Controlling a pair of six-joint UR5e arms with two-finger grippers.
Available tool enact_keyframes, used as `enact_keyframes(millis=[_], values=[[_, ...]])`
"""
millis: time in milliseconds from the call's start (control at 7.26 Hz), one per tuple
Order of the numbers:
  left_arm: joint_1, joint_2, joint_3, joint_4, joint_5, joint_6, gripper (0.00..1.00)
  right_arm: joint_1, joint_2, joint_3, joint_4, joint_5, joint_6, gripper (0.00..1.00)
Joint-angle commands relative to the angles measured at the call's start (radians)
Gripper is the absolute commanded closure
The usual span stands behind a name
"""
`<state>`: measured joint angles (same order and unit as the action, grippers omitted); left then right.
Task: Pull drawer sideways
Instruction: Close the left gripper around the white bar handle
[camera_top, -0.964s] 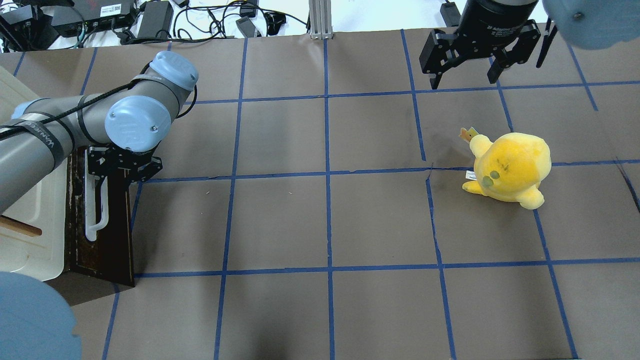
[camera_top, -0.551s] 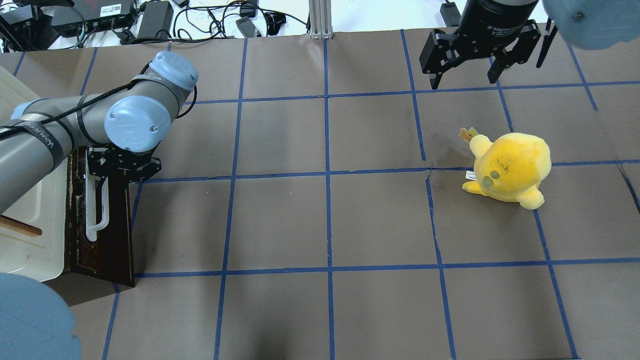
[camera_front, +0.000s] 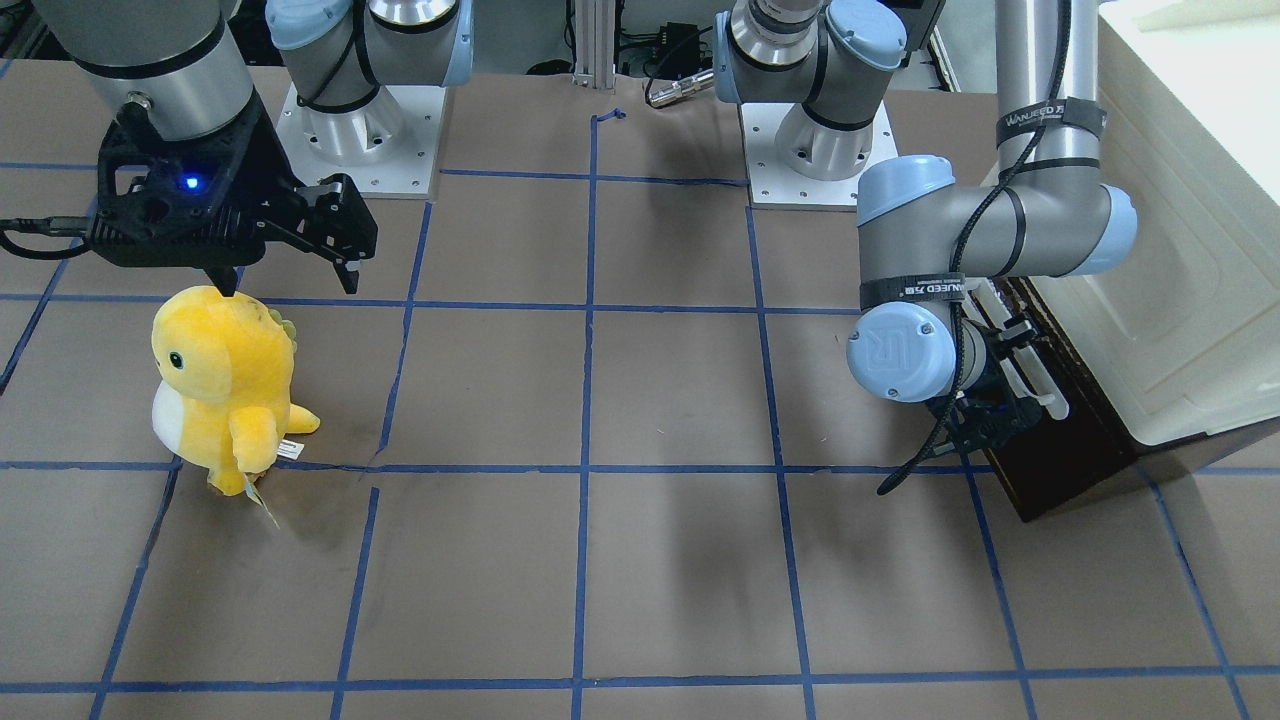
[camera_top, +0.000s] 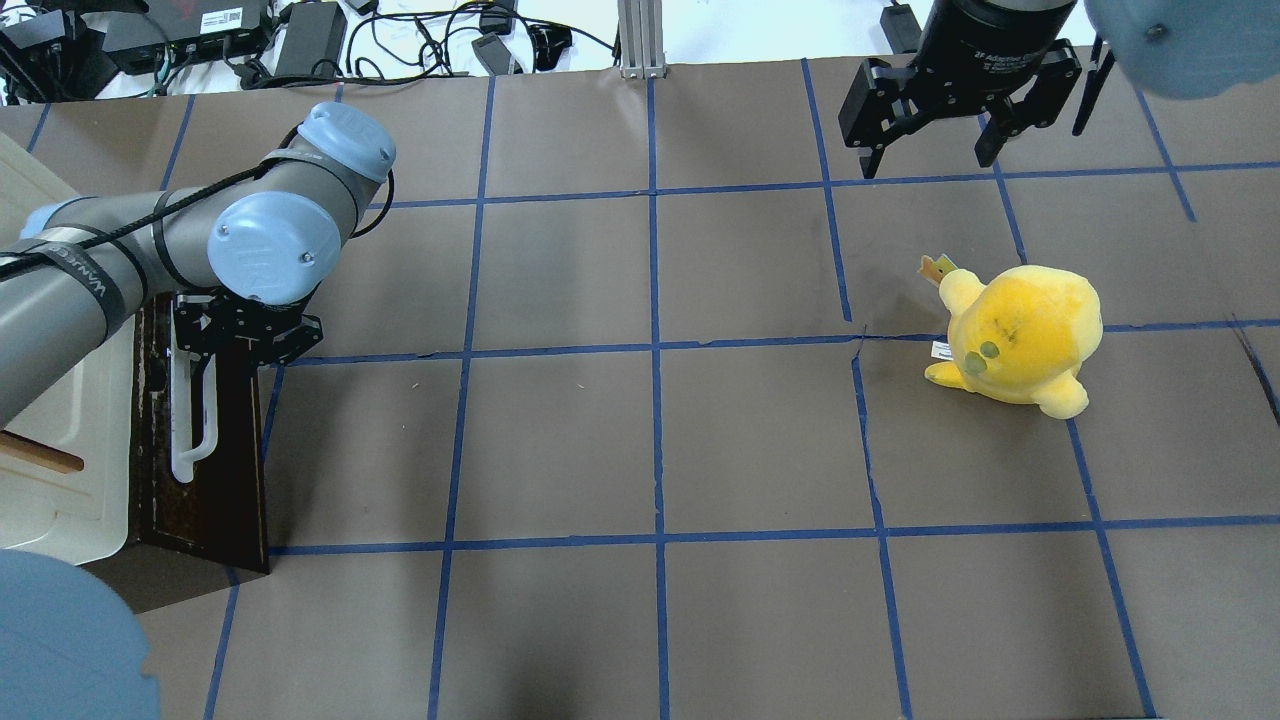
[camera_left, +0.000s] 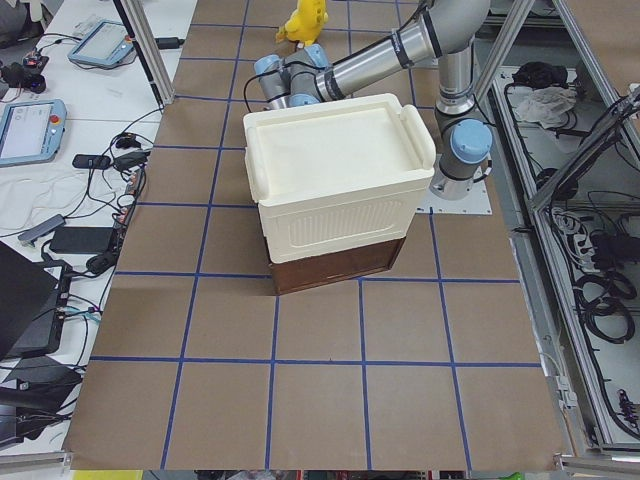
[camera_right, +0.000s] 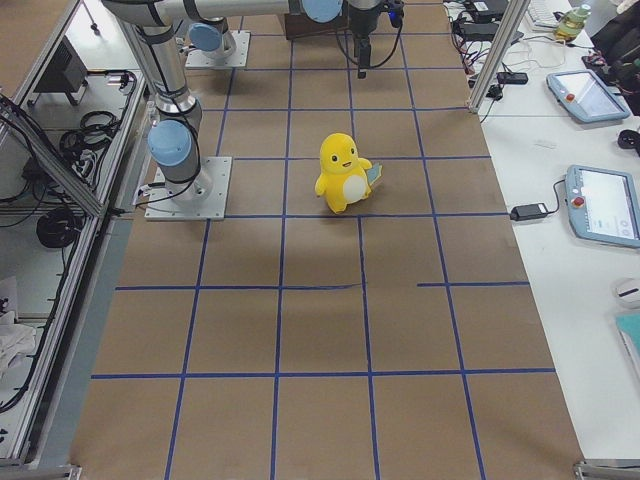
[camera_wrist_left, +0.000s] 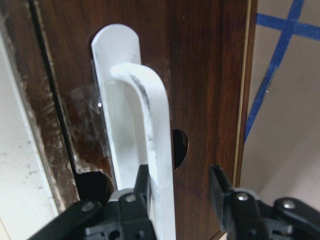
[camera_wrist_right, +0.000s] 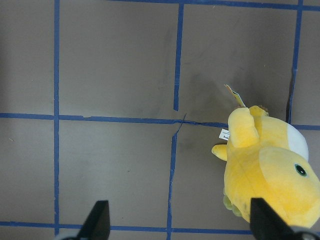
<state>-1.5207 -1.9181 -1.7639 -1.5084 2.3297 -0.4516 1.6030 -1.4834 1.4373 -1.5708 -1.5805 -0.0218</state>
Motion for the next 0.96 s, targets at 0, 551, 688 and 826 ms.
enact_keyframes(millis=[0, 551, 688, 826], values=[[0.002, -0.004, 0.001, 0.01, 0.002, 0.005, 0.51, 0.0, 0.0, 0.0, 0.0, 0.0, 0.0, 0.0], [0.002, 0.01, -0.002, 0.0, 0.002, 0.005, 0.51, 0.0, 0.0, 0.0, 0.0, 0.0, 0.0, 0.0], [0.016, 0.011, -0.002, 0.0, 0.0, 0.008, 0.51, 0.0, 0.0, 0.0, 0.0, 0.0, -0.001, 0.0], [0.036, 0.008, -0.002, 0.0, -0.004, 0.008, 0.51, 0.0, 0.0, 0.0, 0.0, 0.0, 0.0, 0.0]])
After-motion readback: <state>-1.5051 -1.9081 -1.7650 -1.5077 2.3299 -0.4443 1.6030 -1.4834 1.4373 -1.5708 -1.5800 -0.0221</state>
